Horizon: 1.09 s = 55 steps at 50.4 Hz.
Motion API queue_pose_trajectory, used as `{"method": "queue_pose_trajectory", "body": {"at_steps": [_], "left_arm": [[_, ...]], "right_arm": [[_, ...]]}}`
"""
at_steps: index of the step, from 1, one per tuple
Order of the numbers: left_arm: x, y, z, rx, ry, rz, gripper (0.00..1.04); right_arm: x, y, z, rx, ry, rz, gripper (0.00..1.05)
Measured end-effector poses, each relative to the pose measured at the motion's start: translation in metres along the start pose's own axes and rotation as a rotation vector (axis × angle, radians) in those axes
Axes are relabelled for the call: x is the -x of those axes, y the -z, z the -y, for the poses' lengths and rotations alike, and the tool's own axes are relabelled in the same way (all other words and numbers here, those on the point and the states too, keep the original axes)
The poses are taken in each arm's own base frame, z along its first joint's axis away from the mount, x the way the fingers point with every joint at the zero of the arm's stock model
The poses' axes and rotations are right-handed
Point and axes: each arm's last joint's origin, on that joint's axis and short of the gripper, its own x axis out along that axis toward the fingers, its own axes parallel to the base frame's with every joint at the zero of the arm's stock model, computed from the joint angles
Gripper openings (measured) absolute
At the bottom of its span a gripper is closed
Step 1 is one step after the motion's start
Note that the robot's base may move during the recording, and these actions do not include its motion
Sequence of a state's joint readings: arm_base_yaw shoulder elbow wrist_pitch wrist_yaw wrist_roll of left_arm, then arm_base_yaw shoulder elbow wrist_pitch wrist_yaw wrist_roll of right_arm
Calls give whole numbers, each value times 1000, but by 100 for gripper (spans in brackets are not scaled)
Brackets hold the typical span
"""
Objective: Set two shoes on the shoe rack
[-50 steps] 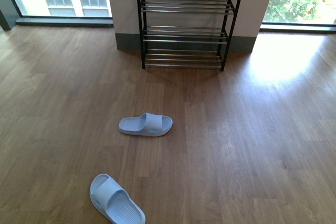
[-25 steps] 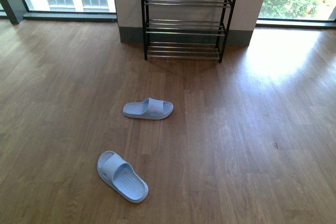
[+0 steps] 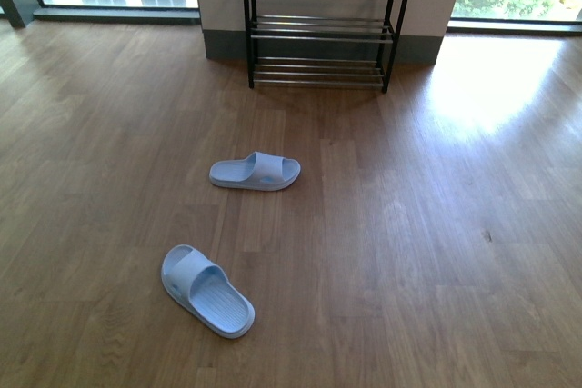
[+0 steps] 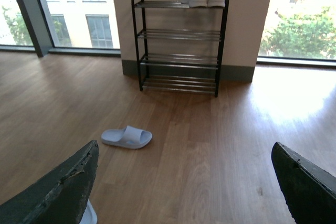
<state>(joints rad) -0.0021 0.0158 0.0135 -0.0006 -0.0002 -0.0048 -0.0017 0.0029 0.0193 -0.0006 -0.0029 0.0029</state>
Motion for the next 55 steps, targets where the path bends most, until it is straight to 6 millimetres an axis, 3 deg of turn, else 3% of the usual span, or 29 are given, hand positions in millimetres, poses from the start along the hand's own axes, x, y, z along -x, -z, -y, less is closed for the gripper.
{"method": "queue_pose_trajectory", "body": {"at_steps": [55], "left_arm": [[0,0,0,0,-1,0,95]], "right_arm": [[0,0,0,0,2,-1,96]]}}
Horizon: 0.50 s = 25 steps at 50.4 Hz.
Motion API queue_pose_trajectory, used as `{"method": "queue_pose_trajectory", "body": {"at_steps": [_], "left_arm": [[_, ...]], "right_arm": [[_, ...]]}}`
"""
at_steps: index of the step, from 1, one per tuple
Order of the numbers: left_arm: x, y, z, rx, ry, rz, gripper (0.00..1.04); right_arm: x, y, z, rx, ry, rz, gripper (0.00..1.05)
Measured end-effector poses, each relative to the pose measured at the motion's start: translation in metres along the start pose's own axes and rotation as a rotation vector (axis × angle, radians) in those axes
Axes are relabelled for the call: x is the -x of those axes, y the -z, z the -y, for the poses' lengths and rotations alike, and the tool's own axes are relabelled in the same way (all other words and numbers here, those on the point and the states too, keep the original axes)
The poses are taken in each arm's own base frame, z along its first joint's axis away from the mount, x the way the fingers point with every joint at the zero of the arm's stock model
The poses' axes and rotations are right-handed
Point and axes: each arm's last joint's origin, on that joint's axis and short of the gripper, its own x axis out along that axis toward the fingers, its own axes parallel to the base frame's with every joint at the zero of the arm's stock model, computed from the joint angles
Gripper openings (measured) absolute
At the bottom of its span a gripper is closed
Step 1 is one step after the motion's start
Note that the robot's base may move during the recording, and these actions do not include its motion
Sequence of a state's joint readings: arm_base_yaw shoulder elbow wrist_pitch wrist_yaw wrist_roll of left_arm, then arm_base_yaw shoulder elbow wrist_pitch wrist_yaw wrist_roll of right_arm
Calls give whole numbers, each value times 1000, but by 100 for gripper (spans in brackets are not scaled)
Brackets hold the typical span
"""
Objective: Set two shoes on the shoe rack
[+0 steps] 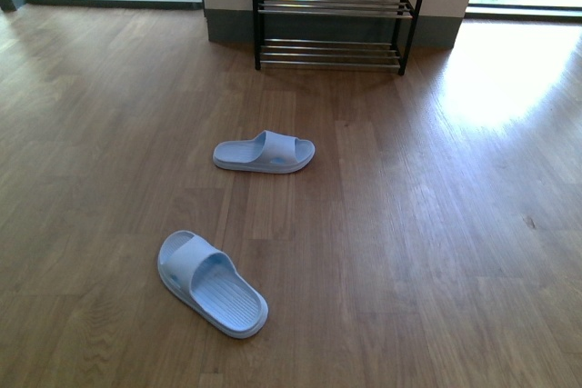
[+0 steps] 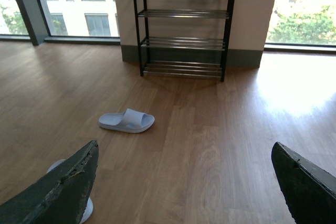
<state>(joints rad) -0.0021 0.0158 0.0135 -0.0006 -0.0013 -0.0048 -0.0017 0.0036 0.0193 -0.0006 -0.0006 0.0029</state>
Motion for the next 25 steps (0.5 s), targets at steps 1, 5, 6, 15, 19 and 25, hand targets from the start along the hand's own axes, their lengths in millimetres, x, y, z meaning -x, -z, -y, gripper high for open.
{"method": "queue_pose_trajectory", "body": {"at_steps": [1,5,6,15,19,25], "left_arm": [[0,0,0,0,-1,0,95],[0,0,0,0,0,0,95],[0,0,0,0,0,0,95],[0,0,0,0,1,0,95],[0,0,0,0,1,0,95],[0,0,0,0,1,0,95]], "right_arm": [[0,0,0,0,0,0,96],[0,0,0,0,0,0,96],[0,0,0,0,0,0,96],[0,0,0,0,0,0,96],[0,0,0,0,0,0,96],[0,0,0,0,0,0,96]]}}
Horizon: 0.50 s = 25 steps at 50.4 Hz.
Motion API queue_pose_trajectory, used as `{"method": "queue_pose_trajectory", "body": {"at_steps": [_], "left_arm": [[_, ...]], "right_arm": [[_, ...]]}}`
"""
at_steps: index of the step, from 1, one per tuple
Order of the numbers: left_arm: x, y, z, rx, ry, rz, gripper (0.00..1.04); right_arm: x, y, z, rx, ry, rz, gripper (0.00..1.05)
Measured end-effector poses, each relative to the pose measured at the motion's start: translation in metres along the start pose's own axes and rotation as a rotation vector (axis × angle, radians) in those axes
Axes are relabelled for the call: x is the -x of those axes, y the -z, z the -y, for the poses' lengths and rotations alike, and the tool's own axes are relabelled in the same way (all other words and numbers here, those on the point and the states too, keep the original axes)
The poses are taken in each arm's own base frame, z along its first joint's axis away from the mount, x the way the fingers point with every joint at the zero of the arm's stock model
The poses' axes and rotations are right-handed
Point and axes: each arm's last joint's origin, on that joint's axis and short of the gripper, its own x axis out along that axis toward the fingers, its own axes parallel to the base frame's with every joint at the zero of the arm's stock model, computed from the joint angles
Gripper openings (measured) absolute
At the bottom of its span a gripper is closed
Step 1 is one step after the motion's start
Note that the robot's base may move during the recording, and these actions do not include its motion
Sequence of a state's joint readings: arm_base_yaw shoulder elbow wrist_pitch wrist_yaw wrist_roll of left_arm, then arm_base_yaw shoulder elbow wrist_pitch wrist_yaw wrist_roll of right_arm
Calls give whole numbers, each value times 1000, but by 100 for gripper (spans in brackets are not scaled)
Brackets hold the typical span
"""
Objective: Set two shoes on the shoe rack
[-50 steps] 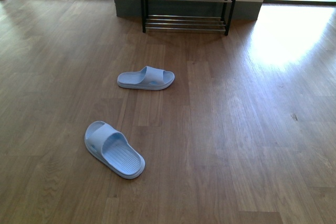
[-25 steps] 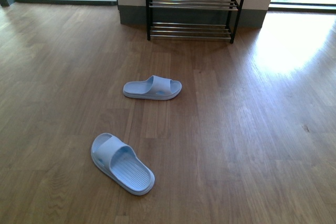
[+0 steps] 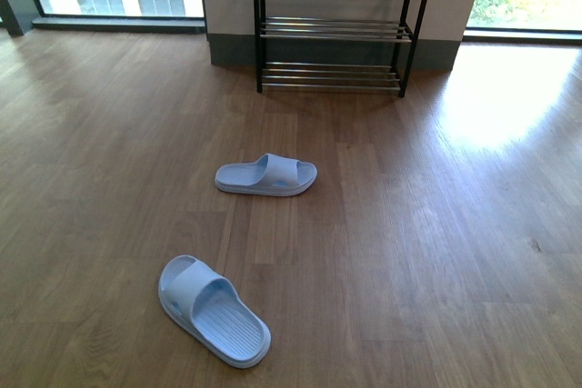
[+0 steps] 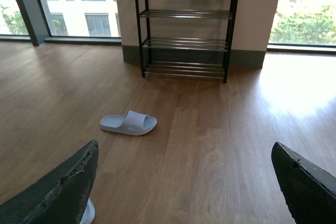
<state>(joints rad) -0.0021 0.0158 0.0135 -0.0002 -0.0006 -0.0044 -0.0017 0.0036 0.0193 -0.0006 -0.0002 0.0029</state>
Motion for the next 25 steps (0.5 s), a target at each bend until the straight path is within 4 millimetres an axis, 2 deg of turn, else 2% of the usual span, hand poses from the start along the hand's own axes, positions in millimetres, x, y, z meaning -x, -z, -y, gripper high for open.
{"method": "queue_pose_trajectory", "body": {"at_steps": [25], "left_arm": [[0,0,0,0,-2,0,95]], "right_arm": [[0,0,0,0,-3,0,96]]}}
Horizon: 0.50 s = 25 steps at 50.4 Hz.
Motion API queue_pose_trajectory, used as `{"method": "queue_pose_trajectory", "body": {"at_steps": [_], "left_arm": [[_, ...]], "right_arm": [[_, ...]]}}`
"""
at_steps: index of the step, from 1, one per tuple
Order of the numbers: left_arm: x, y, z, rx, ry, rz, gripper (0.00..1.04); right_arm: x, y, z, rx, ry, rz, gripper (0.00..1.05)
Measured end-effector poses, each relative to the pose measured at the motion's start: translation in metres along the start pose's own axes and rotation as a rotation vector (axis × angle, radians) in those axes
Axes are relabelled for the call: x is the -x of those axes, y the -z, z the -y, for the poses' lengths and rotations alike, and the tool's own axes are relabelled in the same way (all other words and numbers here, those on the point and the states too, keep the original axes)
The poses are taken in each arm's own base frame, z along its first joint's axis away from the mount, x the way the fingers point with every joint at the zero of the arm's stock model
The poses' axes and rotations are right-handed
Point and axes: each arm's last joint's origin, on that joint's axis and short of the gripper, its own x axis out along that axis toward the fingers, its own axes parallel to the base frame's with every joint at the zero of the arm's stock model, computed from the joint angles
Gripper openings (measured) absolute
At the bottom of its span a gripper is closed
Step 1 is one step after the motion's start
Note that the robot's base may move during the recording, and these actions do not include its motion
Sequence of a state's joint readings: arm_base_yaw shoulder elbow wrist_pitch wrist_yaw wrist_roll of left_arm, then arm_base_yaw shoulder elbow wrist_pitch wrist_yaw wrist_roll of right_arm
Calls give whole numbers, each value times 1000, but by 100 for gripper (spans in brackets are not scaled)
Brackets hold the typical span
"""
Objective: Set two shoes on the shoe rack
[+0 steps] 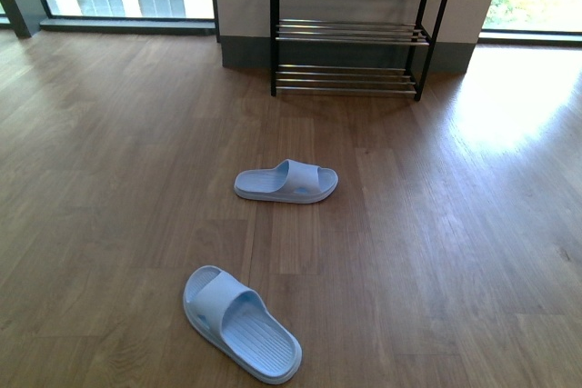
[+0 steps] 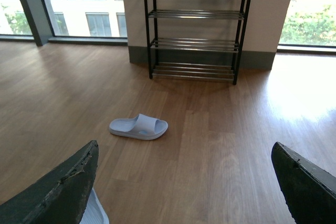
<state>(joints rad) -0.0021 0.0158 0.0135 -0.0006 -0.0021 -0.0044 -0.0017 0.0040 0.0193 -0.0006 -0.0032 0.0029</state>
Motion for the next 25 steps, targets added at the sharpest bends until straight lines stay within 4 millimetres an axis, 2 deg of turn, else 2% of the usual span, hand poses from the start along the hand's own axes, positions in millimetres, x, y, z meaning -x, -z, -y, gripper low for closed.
{"method": "queue_pose_trajectory", "body": {"at_steps": [25], "left_arm": [[0,0,0,0,0,0,95]], "right_arm": [[0,0,0,0,1,0,96]]}}
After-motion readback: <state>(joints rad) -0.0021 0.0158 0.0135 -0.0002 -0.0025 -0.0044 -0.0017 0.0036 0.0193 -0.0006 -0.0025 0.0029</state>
